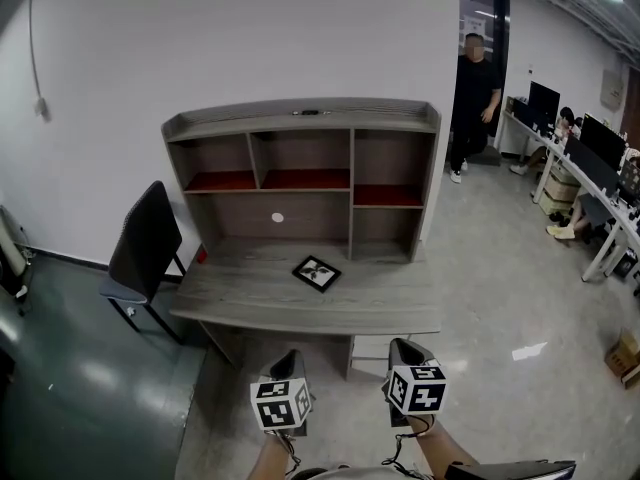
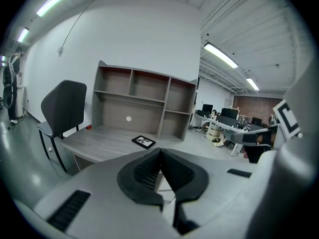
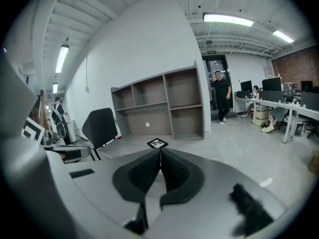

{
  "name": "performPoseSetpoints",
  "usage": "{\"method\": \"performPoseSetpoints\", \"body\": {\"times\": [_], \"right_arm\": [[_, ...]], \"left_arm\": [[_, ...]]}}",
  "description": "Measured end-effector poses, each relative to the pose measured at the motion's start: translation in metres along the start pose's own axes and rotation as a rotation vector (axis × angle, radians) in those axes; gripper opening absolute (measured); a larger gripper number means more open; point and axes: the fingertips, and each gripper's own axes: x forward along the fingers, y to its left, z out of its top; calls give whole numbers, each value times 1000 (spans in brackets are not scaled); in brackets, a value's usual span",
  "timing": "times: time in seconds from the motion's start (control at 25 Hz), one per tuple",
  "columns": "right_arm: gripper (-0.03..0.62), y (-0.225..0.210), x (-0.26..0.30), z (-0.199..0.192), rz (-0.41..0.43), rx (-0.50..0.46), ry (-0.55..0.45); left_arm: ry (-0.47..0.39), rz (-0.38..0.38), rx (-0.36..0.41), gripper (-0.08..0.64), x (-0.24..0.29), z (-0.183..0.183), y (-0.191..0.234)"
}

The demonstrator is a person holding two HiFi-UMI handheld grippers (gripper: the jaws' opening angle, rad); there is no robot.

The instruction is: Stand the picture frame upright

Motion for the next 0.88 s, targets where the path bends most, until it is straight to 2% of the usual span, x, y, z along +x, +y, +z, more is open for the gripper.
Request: {"method": "performPoseSetpoints", "body": {"times": [0.48,0.88], "right_arm": [[31,-18,29,-17,-3,28,67],[32,-21,69,1,5,18,55]], "left_arm": [[59,55,-33,12,22,-21,19],[29,39,-14,12,63,7,26]]}}
